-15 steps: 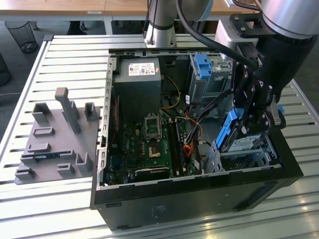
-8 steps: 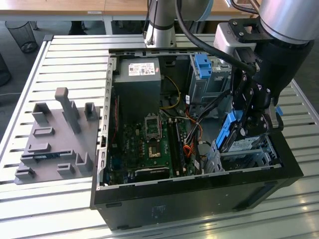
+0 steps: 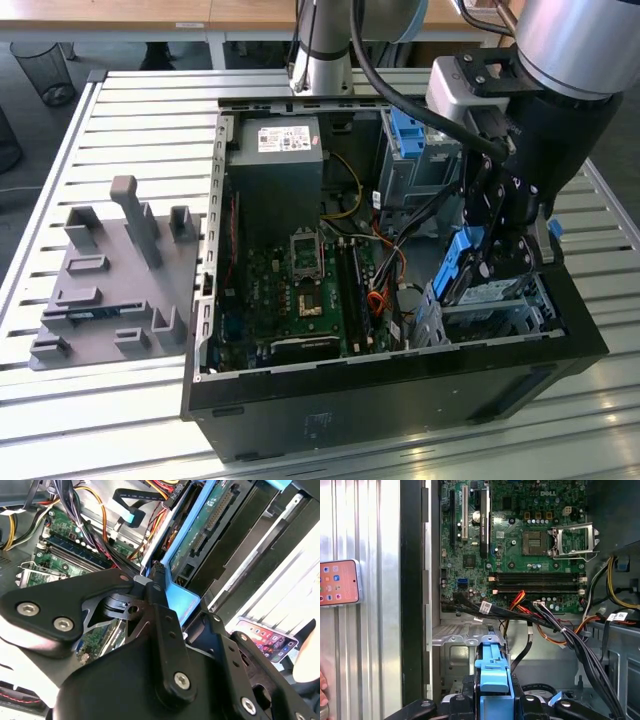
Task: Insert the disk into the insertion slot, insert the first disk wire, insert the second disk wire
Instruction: 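Insert the disk into the insertion slot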
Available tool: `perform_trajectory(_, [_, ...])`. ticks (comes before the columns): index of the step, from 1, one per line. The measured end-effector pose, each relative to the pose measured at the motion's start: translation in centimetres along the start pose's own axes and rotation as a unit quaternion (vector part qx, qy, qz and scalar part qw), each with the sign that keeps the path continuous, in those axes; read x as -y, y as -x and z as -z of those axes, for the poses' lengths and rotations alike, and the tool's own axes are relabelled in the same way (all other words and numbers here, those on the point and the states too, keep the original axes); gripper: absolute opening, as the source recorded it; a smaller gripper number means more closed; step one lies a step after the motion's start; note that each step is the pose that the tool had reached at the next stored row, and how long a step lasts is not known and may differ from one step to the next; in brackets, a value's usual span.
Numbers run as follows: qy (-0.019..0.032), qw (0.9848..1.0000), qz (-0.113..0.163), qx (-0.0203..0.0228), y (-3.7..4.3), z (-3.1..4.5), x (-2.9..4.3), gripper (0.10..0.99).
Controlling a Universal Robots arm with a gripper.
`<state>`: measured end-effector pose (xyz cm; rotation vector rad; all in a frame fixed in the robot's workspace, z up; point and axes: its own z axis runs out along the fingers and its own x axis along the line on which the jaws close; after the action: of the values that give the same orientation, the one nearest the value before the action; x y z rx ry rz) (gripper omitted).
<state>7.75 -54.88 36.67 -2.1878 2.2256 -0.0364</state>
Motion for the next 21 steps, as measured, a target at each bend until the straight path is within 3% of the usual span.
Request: perform_trajectory(21, [0.0000,1.0000,0.000,0.0000,0.00,-1.44,-0.04,0.365])
